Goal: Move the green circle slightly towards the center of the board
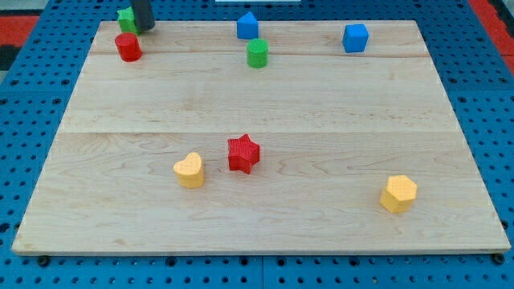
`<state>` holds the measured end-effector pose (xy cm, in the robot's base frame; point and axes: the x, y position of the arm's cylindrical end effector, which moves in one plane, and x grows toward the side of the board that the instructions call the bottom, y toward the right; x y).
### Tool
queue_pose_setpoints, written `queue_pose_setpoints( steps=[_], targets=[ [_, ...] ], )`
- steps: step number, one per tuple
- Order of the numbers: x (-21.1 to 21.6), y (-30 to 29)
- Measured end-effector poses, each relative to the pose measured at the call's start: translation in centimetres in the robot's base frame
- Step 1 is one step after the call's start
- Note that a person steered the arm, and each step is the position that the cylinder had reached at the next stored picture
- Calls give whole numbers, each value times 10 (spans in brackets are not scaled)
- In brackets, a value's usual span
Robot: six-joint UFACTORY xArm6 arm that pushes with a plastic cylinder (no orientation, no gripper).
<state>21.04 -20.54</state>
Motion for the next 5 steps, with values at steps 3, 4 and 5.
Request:
queue_pose_setpoints(
  steps=[3,4,5],
  targets=[
    [43,113],
    [41,176],
    [32,201]
  ],
)
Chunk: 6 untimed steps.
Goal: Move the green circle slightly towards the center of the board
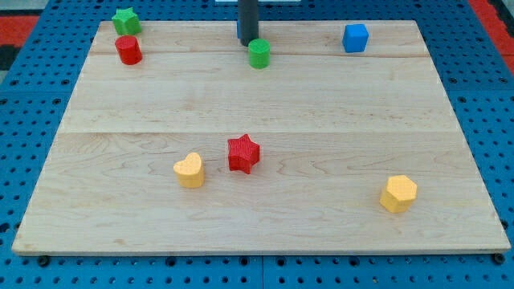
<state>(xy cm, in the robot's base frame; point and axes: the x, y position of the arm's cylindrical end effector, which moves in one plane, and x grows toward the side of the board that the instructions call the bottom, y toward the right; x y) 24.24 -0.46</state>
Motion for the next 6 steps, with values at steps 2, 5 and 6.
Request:
queue_pose_setpoints(
  steps=[2,5,6],
  targets=[
    [40,72],
    [27,-27],
    [50,-5]
  ],
)
